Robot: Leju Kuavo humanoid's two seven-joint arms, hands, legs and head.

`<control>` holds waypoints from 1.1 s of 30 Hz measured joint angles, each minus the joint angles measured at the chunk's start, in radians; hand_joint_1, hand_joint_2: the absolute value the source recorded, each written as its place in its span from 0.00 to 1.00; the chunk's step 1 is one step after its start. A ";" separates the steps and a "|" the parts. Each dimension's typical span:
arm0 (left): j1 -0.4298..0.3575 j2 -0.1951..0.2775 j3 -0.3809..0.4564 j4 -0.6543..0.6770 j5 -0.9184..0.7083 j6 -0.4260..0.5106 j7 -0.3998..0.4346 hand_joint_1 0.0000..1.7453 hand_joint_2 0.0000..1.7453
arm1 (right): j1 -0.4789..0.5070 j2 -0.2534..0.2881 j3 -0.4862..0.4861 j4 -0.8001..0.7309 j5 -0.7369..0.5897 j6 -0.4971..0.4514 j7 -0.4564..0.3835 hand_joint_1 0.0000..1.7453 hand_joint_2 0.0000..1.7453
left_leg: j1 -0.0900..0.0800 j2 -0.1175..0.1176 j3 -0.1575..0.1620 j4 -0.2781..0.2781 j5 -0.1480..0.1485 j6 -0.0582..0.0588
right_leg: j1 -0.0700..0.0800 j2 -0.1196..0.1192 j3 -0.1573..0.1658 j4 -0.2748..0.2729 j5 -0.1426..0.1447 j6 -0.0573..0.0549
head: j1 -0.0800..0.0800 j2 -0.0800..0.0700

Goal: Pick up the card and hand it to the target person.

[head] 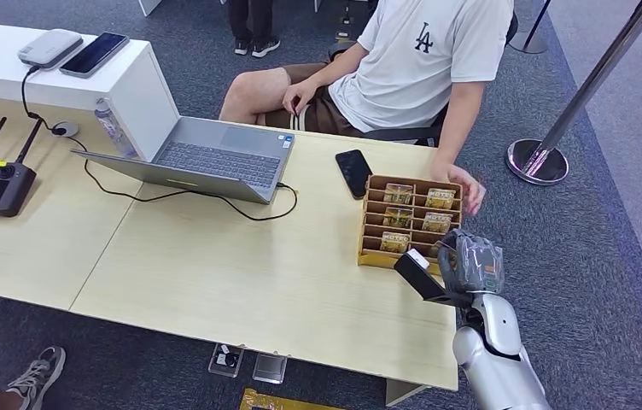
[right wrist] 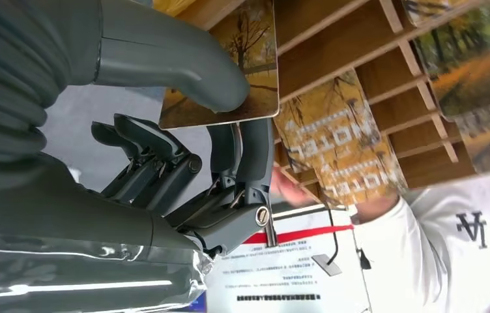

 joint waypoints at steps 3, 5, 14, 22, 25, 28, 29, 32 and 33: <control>0.000 -0.001 0.001 0.000 -0.004 0.006 0.003 0.00 1.00 | 0.021 0.006 -0.003 -0.064 -0.049 -0.018 -0.041 1.00 1.00 | 0.000 0.000 0.000 0.000 0.000 0.000 | 0.000 0.000 0.000 0.000 0.000 0.000 | 0.000 0.000; 0.000 -0.001 0.001 0.000 -0.008 0.007 0.004 0.00 1.00 | 0.038 0.011 -0.002 -0.130 -0.079 -0.031 -0.068 1.00 1.00 | 0.000 0.000 -0.001 0.000 0.000 0.000 | 0.000 0.000 -0.001 0.000 0.000 0.000 | 0.000 0.000; -0.006 -0.005 0.003 0.000 -0.028 0.009 0.010 0.00 1.00 | 0.043 0.057 0.097 -0.394 -0.171 -0.027 -0.109 1.00 1.00 | 0.000 0.000 -0.001 0.000 0.000 0.000 | 0.000 0.000 -0.001 0.001 0.000 0.000 | 0.000 0.000; -0.011 -0.006 0.003 0.000 -0.039 0.003 0.014 0.00 1.00 | -0.029 0.117 0.159 -0.392 -0.207 -0.001 -0.111 1.00 1.00 | 0.000 0.000 -0.001 0.000 0.001 0.000 | 0.000 0.000 -0.001 0.001 0.000 0.000 | 0.000 0.000; -0.012 -0.006 0.003 0.000 -0.039 0.000 0.016 0.00 1.00 | -0.063 0.141 0.174 -0.346 -0.201 -0.015 -0.115 1.00 1.00 | 0.000 0.000 -0.001 0.000 0.001 0.000 | 0.000 0.000 -0.001 0.002 0.000 0.000 | 0.000 0.000; -0.012 -0.006 0.003 0.000 -0.039 -0.001 0.018 0.00 1.00 | -0.093 0.160 0.184 -0.297 -0.200 -0.029 -0.119 1.00 1.00 | 0.000 0.000 -0.001 0.000 0.001 0.000 | 0.000 0.000 -0.001 0.002 0.000 0.000 | 0.000 0.000; -0.012 -0.006 0.003 0.000 -0.039 0.000 0.019 0.00 1.00 | -0.101 0.166 0.186 -0.282 -0.202 -0.033 -0.120 1.00 1.00 | 0.000 0.000 -0.001 0.000 0.001 0.000 | 0.000 0.000 -0.001 0.002 0.000 0.000 | 0.000 0.000; -0.012 -0.006 0.003 0.000 -0.042 0.003 0.018 0.00 1.00 | -0.123 0.179 0.193 -0.246 -0.210 -0.045 -0.123 0.50 1.00 | 0.000 0.000 -0.001 0.000 0.001 0.000 | 0.000 0.000 -0.001 0.002 0.000 0.000 | 0.000 0.000; -0.012 -0.007 0.003 0.000 -0.044 0.003 0.018 0.00 1.00 | -0.128 0.182 0.195 -0.237 -0.212 -0.047 -0.123 0.25 1.00 | 0.000 0.000 -0.001 0.000 0.001 0.000 | 0.000 0.000 -0.001 0.002 0.000 0.000 | 0.000 0.000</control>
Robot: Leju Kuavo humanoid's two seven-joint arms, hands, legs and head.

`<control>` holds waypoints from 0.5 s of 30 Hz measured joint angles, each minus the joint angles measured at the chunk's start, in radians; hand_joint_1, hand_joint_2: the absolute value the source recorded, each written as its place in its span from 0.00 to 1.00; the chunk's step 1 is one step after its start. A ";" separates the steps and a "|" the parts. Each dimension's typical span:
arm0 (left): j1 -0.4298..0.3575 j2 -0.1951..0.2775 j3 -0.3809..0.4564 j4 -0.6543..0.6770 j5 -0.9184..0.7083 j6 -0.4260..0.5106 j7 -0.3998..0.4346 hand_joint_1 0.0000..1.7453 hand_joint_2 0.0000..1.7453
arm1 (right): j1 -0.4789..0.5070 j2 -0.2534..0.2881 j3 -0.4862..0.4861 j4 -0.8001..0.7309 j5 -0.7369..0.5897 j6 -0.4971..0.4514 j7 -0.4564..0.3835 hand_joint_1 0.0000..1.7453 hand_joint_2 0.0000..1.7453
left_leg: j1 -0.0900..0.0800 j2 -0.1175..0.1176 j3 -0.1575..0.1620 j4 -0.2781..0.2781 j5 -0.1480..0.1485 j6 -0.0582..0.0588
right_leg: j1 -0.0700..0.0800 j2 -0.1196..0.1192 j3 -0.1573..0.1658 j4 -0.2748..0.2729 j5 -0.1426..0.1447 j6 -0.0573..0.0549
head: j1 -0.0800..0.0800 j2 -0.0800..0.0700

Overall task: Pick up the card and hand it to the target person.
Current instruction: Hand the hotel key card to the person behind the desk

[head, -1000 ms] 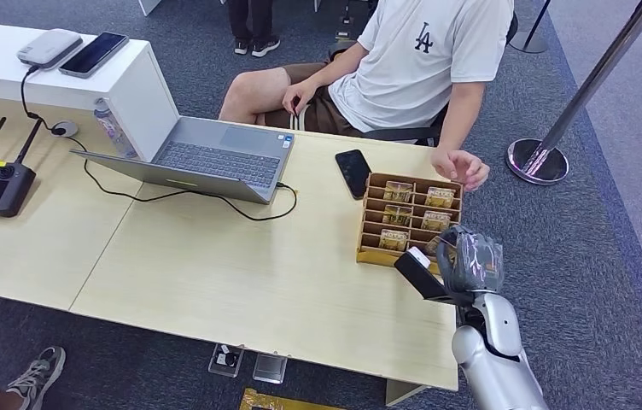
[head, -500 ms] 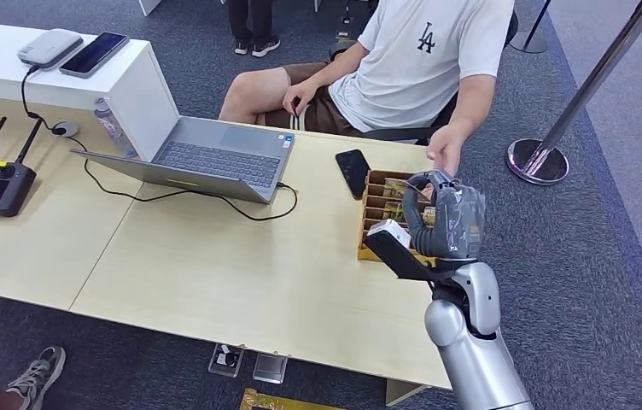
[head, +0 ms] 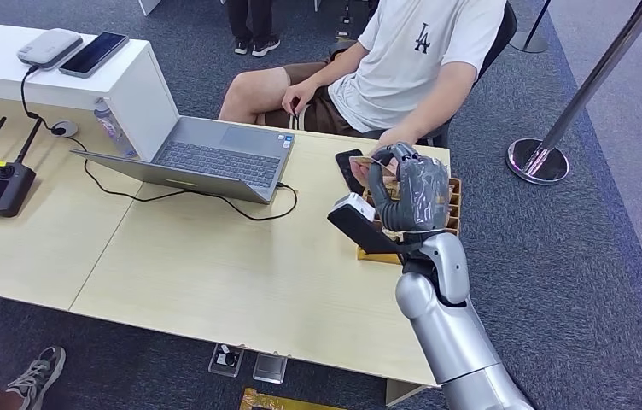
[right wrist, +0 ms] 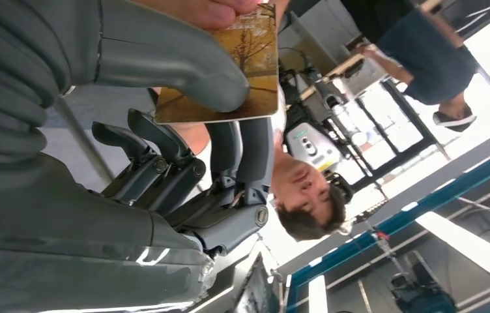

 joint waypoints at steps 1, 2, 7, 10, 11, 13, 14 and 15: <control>0.000 0.000 0.000 0.000 -0.001 0.000 0.000 0.00 0.75 | -0.004 0.003 0.001 0.009 -0.001 -0.002 0.000 0.00 0.75 | 0.000 0.000 0.000 0.000 0.000 0.000 | 0.000 0.000 0.000 0.000 0.000 0.000 | 0.000 0.000; 0.000 0.000 0.000 0.000 -0.002 0.000 0.000 0.00 0.50 | -0.007 0.006 0.002 0.017 -0.002 -0.003 0.001 0.00 0.50 | 0.000 0.000 0.000 0.000 0.000 0.000 | 0.000 0.000 0.000 0.000 0.000 0.000 | 0.000 0.000; 0.006 -0.001 0.000 0.000 -0.002 0.003 0.002 0.00 0.00 | -0.014 0.009 0.004 0.041 -0.005 -0.006 0.013 0.00 0.00 | 0.000 0.000 0.000 0.000 0.000 0.000 | 0.000 0.000 0.000 0.000 0.000 0.000 | 0.000 0.000; 0.009 -0.001 0.000 0.000 -0.002 0.008 0.008 0.00 0.00 | -0.014 0.008 0.004 0.044 -0.013 -0.017 0.021 0.00 0.00 | 0.000 0.000 0.000 0.000 0.000 0.000 | 0.000 0.000 -0.001 0.000 0.000 0.000 | 0.000 0.000; 0.010 -0.001 0.000 0.000 -0.002 0.010 0.009 0.00 0.00 | -0.014 0.007 0.004 0.044 -0.014 -0.023 0.023 0.00 0.00 | 0.000 0.000 0.000 0.000 0.000 0.000 | 0.000 0.000 -0.001 0.000 0.000 0.000 | 0.000 0.000; 0.011 -0.001 0.000 0.000 -0.002 0.013 0.011 0.00 0.00 | -0.013 0.003 0.002 0.042 -0.016 -0.036 0.030 0.00 0.00 | 0.000 0.000 0.000 0.000 0.000 0.000 | 0.000 0.000 -0.001 0.000 0.000 0.000 | 0.000 0.000; 0.011 -0.001 0.000 0.000 -0.002 0.015 0.011 0.00 0.00 | -0.012 -0.001 0.000 0.039 -0.016 -0.043 0.032 0.00 0.00 | 0.000 0.000 0.000 0.000 0.000 0.000 | 0.000 0.000 -0.001 0.000 0.000 0.000 | 0.000 0.000; 0.011 -0.001 0.000 0.000 -0.002 0.017 0.011 0.00 0.00 | -0.010 -0.006 -0.004 0.035 -0.017 -0.052 0.035 0.00 0.00 | 0.000 0.000 0.000 0.000 0.000 0.000 | 0.000 0.000 -0.001 0.000 0.000 0.000 | 0.000 0.000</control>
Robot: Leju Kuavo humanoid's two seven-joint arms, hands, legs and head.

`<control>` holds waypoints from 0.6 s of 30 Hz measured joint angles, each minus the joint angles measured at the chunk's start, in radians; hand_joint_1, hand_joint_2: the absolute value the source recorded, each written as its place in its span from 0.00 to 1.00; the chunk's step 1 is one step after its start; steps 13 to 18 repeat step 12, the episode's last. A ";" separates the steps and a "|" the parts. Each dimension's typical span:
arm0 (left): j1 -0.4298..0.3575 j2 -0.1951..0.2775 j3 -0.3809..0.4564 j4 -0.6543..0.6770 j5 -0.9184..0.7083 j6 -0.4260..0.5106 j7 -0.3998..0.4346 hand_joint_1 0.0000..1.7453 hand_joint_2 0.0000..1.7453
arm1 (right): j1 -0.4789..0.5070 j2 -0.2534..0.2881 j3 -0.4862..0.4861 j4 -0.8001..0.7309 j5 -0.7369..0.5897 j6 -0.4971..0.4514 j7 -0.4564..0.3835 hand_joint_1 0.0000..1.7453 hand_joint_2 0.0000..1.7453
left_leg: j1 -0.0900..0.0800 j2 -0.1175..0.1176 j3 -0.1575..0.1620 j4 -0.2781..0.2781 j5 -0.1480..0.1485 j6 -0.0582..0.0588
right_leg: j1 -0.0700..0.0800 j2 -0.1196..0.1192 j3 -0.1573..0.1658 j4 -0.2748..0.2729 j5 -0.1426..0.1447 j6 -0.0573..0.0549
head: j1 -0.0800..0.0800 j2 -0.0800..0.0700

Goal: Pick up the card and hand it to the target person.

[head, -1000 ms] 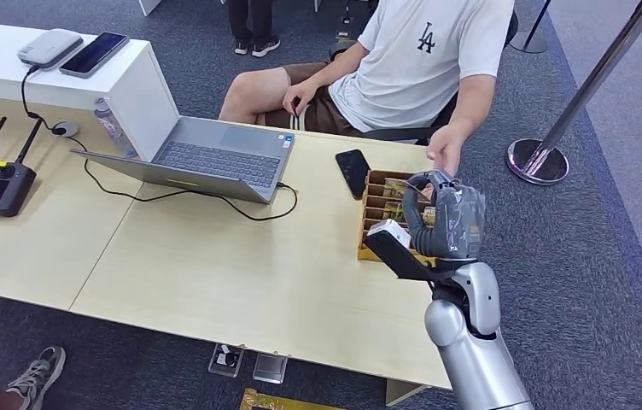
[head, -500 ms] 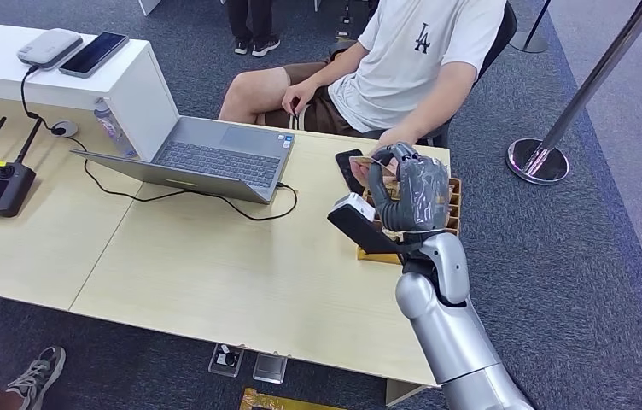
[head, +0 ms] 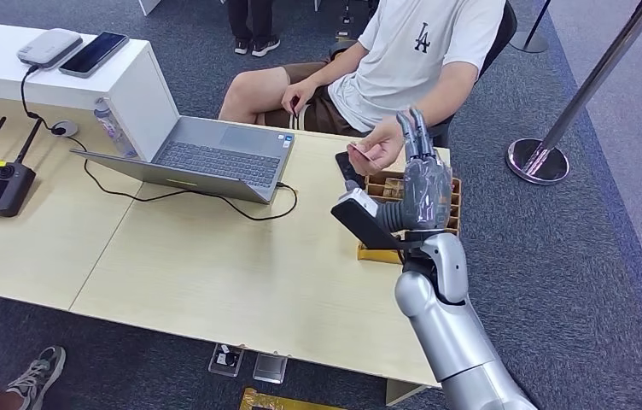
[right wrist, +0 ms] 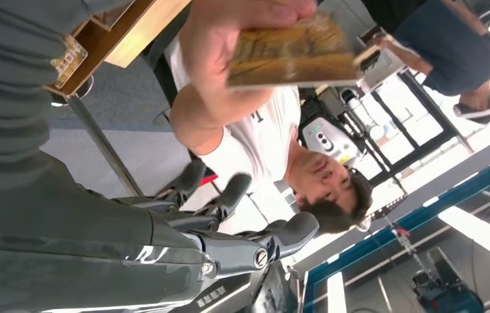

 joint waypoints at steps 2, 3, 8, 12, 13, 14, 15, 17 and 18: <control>0.001 0.000 0.001 0.000 0.000 0.004 0.001 0.00 0.00 | 0.008 -0.014 -0.013 -0.012 -0.003 -0.016 0.002 0.00 0.00 | 0.000 0.000 0.000 0.000 0.000 0.000 | 0.000 0.000 0.000 0.000 0.000 0.000 | 0.000 0.000; 0.002 0.000 0.003 0.000 0.001 0.005 0.002 0.00 0.00 | 0.014 -0.022 -0.022 -0.018 -0.005 -0.022 0.003 0.00 0.00 | 0.000 0.000 0.000 0.000 0.000 0.000 | 0.000 0.000 0.000 0.000 0.000 0.000 | 0.000 0.000; 0.010 0.000 0.012 0.000 0.010 0.017 0.005 0.00 0.00 | 0.048 -0.064 -0.081 -0.032 -0.024 -0.046 0.013 0.00 0.00 | 0.000 0.000 -0.001 0.001 0.000 0.000 | 0.000 0.000 0.000 0.000 0.000 0.000 | 0.000 0.000; 0.018 0.000 0.018 0.000 0.010 0.018 0.007 0.00 0.00 | 0.073 -0.104 -0.137 -0.003 -0.035 -0.071 0.019 0.00 0.00 | 0.000 -0.001 -0.001 0.001 0.000 0.000 | 0.000 -0.001 0.000 -0.001 0.000 0.000 | 0.000 0.000; 0.018 0.000 0.018 0.000 0.010 0.018 0.007 0.00 0.00 | 0.073 -0.104 -0.137 -0.003 -0.035 -0.071 0.019 0.00 0.00 | 0.000 -0.001 -0.001 0.001 0.000 0.000 | 0.000 -0.001 0.000 -0.001 0.000 0.000 | 0.000 0.000; 0.018 0.000 0.018 0.000 0.010 0.018 0.007 0.00 0.00 | 0.073 -0.104 -0.137 -0.003 -0.035 -0.071 0.019 0.00 0.00 | 0.000 -0.001 -0.001 0.001 0.000 0.000 | 0.000 -0.001 0.000 -0.001 0.000 0.000 | 0.000 0.000; 0.018 0.000 0.018 0.000 0.010 0.018 0.007 0.00 0.00 | 0.073 -0.104 -0.137 -0.003 -0.035 -0.071 0.019 0.00 0.00 | 0.000 -0.001 -0.001 0.001 0.000 0.000 | 0.000 -0.001 0.000 -0.001 0.000 0.000 | 0.000 0.000; 0.018 0.000 0.018 0.000 0.010 0.018 0.007 0.00 0.00 | 0.073 -0.104 -0.137 -0.003 -0.035 -0.071 0.019 0.00 0.00 | 0.000 -0.001 -0.001 0.001 0.000 0.000 | 0.000 -0.001 0.000 -0.001 0.000 0.000 | 0.000 0.000; 0.018 0.000 0.018 0.000 0.010 0.018 0.007 0.00 0.00 | 0.073 -0.104 -0.137 -0.003 -0.035 -0.071 0.019 0.00 0.00 | 0.000 -0.001 -0.001 0.001 0.000 0.000 | 0.000 -0.001 0.000 -0.001 0.000 0.000 | 0.000 0.000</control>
